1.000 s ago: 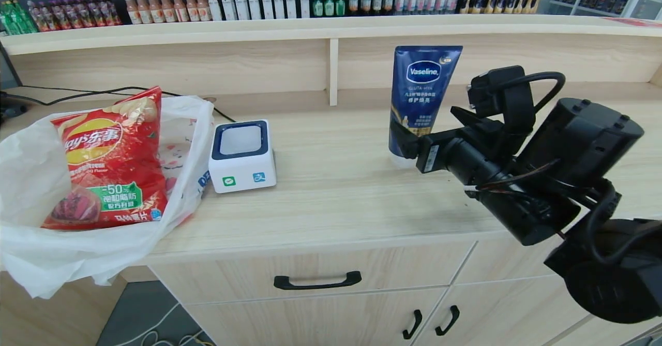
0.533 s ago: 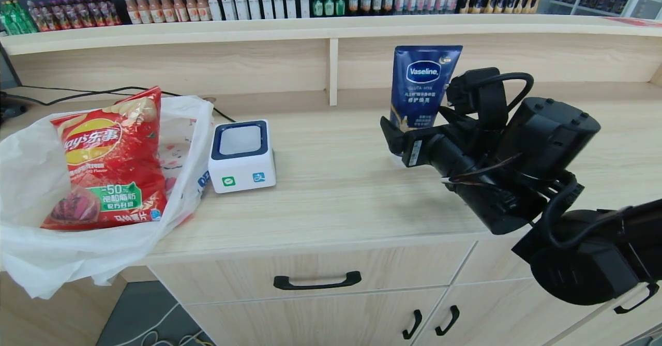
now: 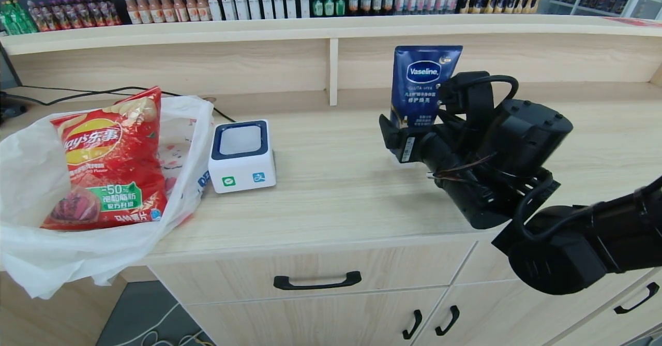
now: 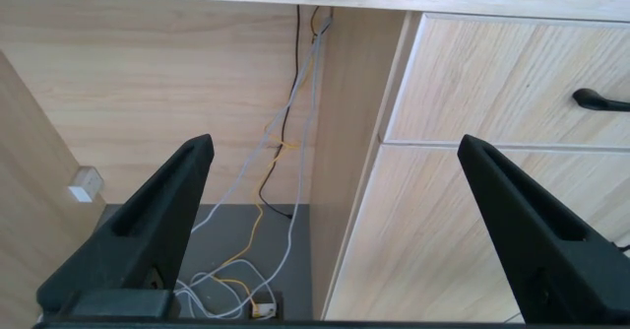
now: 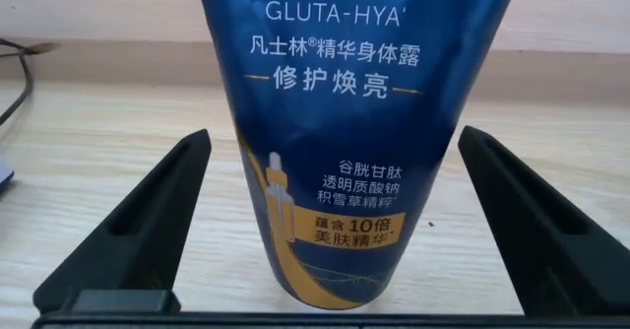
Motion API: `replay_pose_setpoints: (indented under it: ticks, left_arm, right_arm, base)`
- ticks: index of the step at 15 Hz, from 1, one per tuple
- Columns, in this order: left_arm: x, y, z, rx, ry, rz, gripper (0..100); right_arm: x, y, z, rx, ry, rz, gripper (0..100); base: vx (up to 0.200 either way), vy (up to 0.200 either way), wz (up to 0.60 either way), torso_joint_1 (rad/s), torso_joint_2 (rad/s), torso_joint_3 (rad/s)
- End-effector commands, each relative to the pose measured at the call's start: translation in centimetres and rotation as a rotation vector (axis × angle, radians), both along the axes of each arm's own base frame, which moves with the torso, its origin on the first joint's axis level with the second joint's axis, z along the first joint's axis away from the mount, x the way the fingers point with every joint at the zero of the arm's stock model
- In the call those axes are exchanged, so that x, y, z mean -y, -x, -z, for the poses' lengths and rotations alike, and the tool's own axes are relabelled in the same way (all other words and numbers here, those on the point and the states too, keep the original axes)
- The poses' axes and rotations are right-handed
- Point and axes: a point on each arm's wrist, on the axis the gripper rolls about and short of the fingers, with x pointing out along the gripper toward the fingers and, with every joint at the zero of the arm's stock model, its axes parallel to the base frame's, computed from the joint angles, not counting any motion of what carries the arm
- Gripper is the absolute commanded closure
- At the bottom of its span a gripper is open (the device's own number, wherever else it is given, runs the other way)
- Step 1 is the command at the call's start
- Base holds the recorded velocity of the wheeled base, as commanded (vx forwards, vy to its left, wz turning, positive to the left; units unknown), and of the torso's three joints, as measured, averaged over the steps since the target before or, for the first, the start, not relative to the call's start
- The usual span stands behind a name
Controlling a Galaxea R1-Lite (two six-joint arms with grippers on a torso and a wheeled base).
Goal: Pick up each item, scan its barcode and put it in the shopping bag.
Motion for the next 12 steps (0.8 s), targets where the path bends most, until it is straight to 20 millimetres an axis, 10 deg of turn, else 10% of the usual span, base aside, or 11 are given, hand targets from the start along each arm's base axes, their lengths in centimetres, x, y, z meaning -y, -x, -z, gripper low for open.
replay_pose_setpoints:
  ticks: [1, 8, 9, 12]
  left_arm:
    - [0.0, 0.0, 0.0, 0.0, 0.0, -0.002, 0]
    - [0.0, 0.0, 0.0, 0.0, 0.0, 0.0, 0]
    - [0.0, 0.0, 0.0, 0.0, 0.0, 0.0, 0]
    - [0.0, 0.0, 0.0, 0.0, 0.0, 0.0, 0]
  right_arm:
    - [-0.3, -0.4, -0.1, 0.008, -0.013, 0.017, 0]
    - [-0.7, -1.4, 0.1, 0.011, -0.017, 0.03, 0]
    - [-0.6, -1.5, 0.1, 0.012, -0.018, 0.034, 100]
    - [-0.5, -1.3, 0.2, 0.013, -0.015, 0.035, 100]
  base:
    - [0.0, 0.0, 0.0, 0.0, 0.0, 0.0]
    - [0.0, 0.0, 0.0, 0.0, 0.0, 0.0]
    - [0.0, 0.0, 0.0, 0.0, 0.0, 0.0]
    - [0.0, 0.0, 0.0, 0.0, 0.0, 0.0]
